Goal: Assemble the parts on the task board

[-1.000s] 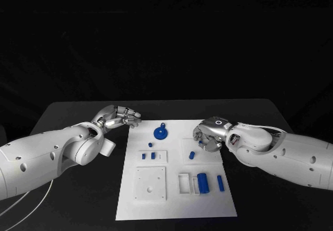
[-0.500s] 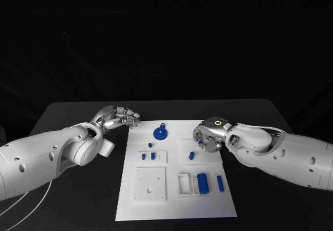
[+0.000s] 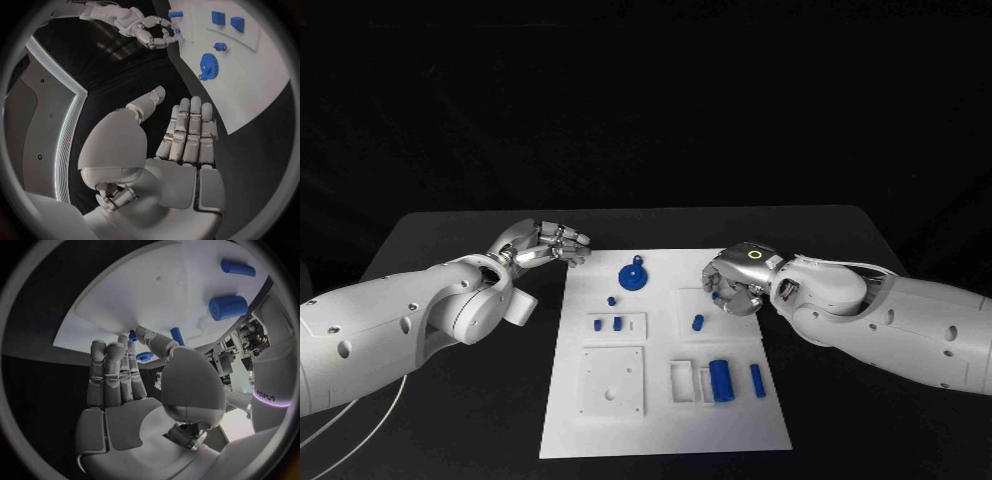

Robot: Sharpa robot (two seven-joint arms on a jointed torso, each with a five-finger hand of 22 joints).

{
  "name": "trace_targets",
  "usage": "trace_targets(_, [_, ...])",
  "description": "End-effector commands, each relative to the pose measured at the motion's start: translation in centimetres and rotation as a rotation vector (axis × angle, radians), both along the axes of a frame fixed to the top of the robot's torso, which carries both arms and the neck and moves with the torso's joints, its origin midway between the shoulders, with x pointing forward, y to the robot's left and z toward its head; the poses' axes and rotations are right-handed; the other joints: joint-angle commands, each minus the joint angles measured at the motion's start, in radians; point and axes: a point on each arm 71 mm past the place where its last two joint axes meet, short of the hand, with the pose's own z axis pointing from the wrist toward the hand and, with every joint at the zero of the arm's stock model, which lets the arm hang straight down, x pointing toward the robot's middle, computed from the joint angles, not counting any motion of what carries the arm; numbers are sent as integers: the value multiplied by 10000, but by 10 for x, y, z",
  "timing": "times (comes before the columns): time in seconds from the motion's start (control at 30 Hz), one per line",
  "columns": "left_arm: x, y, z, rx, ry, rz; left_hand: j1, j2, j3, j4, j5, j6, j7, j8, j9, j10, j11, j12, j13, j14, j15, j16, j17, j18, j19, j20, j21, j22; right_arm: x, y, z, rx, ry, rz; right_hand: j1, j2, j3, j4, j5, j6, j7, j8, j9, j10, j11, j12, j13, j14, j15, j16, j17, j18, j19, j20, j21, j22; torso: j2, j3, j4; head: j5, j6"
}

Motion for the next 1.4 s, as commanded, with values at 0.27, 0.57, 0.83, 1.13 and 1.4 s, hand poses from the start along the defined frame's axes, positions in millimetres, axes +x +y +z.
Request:
trace_targets(0.27, [0,0,0,-89,43,-108,-34,-5,-58,8,25,-83,26,-13,-14,-89,0,-49,-20,48,-2,-48,23,209,2,35,-70,18,-4,-7,-20,-763,806,-338,270,46,196,136,-321,77,-24,-9,-4,170,-47,55,-69,43,-30,59,-7,141,25,-9,-108,0,2,0,1,-11,4])
trace_targets(0.57, [0,1,0,-82,57,-98,-29,8,-53,12,26,-90,27,-14,-16,-96,2,-48,-23,54,-5,-56,34,211,7,32,-73,22,-5,-6,-20,-883,781,-315,526,195,860,574,-629,503,-203,233,159,770,-259,328,140,137,-227,176,50,141,178,-74,-62,85,3,-4,-1,-17,-15])
trace_targets(0.83, [0,2,0,-75,69,-90,-22,11,-51,10,27,-95,29,-14,-17,-101,3,-46,-25,60,-7,-62,43,213,11,30,-76,26,-5,-4,-20,-986,631,-362,552,247,1003,667,-635,633,-280,371,331,998,-365,453,299,142,-328,301,174,141,233,-143,6,164,-1,2,2,-22,-37])
trace_targets(1.13, [0,2,0,-71,74,-84,-11,14,-48,6,27,-101,30,-13,-19,-108,4,-45,-28,65,-9,-70,53,214,14,28,-80,30,-5,-3,-19,-1049,358,-428,532,241,1051,667,-634,706,-325,444,450,1104,-417,511,413,144,-378,442,322,141,291,-196,52,219,4,1,-1,-33,-49])
trace_targets(1.4, [0,2,0,-63,65,-56,-3,16,-47,2,28,-109,33,-14,-22,-116,7,-44,-31,70,-10,-78,64,215,18,26,-84,34,-6,-1,-18,-966,230,-380,544,235,1093,649,-634,733,-342,466,497,1137,-435,527,462,140,-395,499,388,141,316,-221,68,242,-2,-2,3,-25,-50])
